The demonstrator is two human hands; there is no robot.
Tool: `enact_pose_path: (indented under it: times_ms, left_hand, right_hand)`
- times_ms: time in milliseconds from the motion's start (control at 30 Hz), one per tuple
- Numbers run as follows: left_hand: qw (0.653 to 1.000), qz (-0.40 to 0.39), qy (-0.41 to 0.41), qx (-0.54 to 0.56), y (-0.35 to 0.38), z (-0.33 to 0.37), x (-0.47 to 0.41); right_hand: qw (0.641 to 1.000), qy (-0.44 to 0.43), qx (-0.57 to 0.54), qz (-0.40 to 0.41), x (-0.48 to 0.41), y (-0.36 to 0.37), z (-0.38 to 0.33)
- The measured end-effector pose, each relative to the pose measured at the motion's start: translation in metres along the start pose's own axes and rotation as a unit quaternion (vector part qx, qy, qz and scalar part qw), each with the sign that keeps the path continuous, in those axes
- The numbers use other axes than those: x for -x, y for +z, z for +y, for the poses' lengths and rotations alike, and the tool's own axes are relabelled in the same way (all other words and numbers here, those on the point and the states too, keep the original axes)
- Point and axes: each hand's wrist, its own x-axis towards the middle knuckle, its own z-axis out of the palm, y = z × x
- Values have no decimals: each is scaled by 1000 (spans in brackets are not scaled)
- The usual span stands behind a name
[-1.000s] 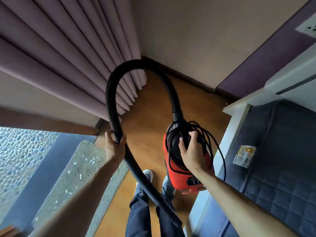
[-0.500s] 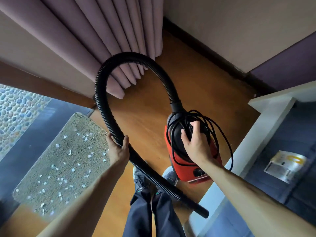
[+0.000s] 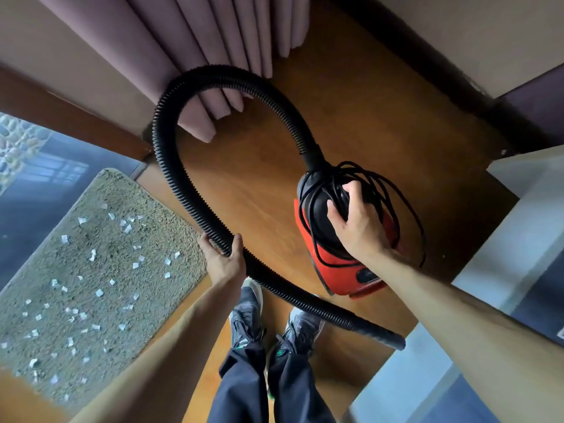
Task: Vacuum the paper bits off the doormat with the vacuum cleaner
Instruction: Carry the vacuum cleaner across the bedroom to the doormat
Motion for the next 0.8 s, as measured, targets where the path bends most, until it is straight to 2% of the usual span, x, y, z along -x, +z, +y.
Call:
enact_pose_path:
  times_ms: [400,800]
  left_hand:
    - [998,21,-46,49,39,-25,-64]
    - [996,17,-57,59,54,-35,-95]
  right_hand:
    - [999,-34,14,-31,-33,55,29]
    - [998,-60,25,16,-46,76,42]
